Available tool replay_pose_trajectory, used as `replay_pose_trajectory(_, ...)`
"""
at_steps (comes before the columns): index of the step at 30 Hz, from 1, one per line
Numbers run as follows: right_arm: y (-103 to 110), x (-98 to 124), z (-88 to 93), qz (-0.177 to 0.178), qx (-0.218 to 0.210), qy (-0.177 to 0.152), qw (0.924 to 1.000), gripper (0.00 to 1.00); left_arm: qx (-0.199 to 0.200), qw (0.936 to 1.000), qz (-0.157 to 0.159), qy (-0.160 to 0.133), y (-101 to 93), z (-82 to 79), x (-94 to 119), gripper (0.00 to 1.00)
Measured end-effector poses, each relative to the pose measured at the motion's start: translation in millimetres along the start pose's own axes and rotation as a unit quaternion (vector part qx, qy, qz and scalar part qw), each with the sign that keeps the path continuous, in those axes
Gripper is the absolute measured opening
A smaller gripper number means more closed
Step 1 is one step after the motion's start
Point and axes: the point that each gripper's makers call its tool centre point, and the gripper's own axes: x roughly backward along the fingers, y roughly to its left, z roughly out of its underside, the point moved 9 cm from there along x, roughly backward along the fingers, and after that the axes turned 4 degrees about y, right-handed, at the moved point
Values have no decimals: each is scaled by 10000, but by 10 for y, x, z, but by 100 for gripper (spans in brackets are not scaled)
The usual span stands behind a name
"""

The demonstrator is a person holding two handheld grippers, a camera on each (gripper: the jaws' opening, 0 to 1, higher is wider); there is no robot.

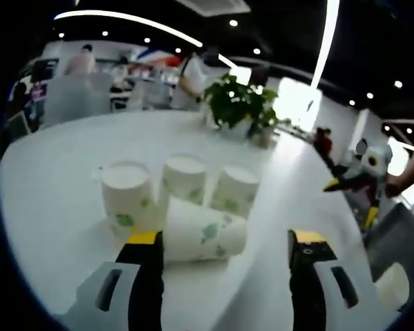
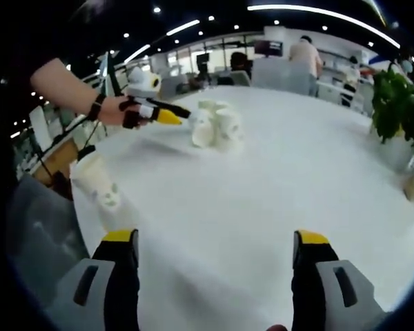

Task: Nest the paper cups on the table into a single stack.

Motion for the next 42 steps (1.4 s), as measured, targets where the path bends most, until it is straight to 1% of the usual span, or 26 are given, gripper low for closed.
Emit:
replay_pose_trajectory(4,-5,-11,1,-11,-4,9,10000,90,25,10000,70,-3,-4,-1,3,64)
replay_pose_trajectory(7,-7,-10,3,-2,-13,-5,10000,90,177,9997,159,-105,-4,-17,10,60)
replay_pose_trajectory(9,-1,-8,9,-14,-33,-8,10000,90,121,9998,161,-82,-12,-14,3,58)
replay_pose_trajectory(11,-1,-2,14,-6,-11,-5,10000,90,169,9996,196,-66,-19,-9,-4,57)
replay_pose_trajectory(14,-1,5,21,2,-43,-6,10000,90,183,9995,257,-60,-33,-2,-8,51)
replay_pose_trajectory(18,-1,23,29,24,-59,-19,10000,90,292,9990,328,-80,-60,10,-17,49)
replay_pose_trajectory(19,1,26,30,24,-58,-20,10000,90,301,9989,347,-86,-65,12,-16,46)
replay_pose_trajectory(22,2,28,35,23,-65,-18,10000,90,303,9987,397,-52,-83,34,-20,42)
replay_pose_trajectory(25,0,24,34,8,-81,-12,10000,90,301,9985,434,-131,-105,28,-21,40)
replay_pose_trajectory(30,-20,34,13,15,-64,-38,10000,90,305,9982,502,-88,-132,45,-28,33)
replay_pose_trajectory(36,-19,40,21,10,-82,-40,10000,90,354,9976,577,-109,-156,41,-36,26)
replay_pose_trajectory(38,-10,35,33,-13,-92,-6,10000,89,342,9976,597,-91,-167,48,-41,24)
replay_pose_trajectory(42,-6,42,22,3,-97,-49,9999,89,395,9971,641,-86,-180,62,-44,21)
